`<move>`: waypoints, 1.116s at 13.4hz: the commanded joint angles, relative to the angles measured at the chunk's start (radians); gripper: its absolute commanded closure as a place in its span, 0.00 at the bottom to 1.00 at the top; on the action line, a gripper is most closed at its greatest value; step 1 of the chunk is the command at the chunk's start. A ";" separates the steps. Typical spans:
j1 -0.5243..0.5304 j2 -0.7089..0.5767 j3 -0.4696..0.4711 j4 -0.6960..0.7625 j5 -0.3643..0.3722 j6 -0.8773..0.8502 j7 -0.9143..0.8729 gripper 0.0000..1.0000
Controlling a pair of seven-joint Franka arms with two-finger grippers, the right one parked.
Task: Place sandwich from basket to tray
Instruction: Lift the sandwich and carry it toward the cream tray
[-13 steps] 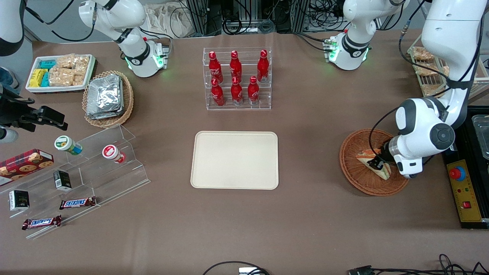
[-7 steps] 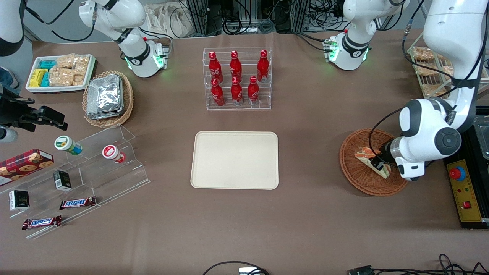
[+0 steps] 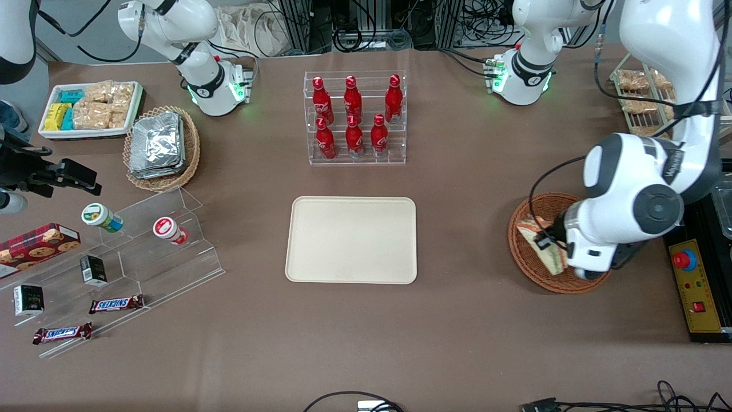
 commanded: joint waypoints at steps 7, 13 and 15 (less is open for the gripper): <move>-0.295 0.185 0.005 0.175 -0.005 0.020 -0.063 1.00; -0.386 0.297 0.005 0.184 0.006 0.203 -0.048 1.00; -0.388 0.314 0.004 0.183 0.003 0.226 -0.049 1.00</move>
